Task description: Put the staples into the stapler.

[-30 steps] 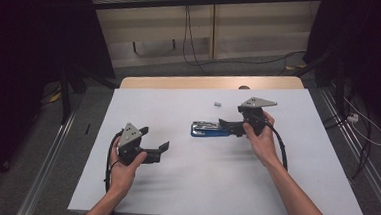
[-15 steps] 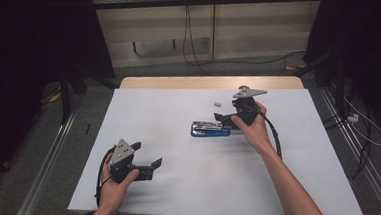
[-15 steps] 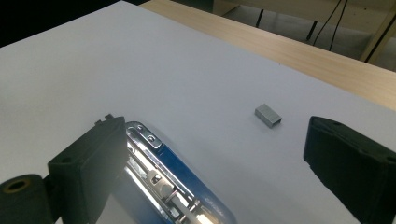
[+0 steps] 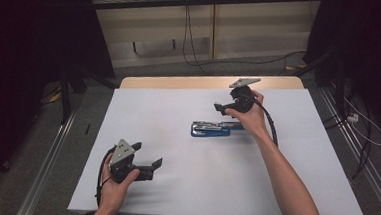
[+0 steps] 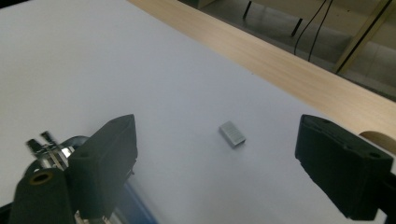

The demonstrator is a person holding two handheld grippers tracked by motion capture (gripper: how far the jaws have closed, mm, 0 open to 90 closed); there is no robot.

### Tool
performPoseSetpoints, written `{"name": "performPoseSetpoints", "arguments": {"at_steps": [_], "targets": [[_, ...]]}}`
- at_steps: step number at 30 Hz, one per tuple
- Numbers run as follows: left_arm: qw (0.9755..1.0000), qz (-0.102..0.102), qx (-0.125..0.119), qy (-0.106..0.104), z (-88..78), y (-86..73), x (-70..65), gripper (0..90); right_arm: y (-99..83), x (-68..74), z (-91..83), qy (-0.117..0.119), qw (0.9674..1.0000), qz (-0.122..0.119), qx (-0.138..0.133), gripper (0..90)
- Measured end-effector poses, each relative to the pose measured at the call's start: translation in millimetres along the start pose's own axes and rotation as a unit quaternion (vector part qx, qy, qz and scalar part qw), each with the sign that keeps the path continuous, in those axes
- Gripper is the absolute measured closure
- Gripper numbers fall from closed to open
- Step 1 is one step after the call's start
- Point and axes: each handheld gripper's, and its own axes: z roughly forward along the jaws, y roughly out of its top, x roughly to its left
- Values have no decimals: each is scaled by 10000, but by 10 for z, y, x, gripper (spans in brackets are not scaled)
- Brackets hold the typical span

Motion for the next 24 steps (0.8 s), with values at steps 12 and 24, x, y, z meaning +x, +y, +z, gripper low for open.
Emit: {"name": "performPoseSetpoints", "arguments": {"at_steps": [12,24], "targets": [[9999,40,7,-110,-2,-8,-18,50,79,-180,274,3,9992,156,369,214],[9998,52,85,-188,15,-12,-35,50,90,-183,498,23,9968,74,791,286]]}}
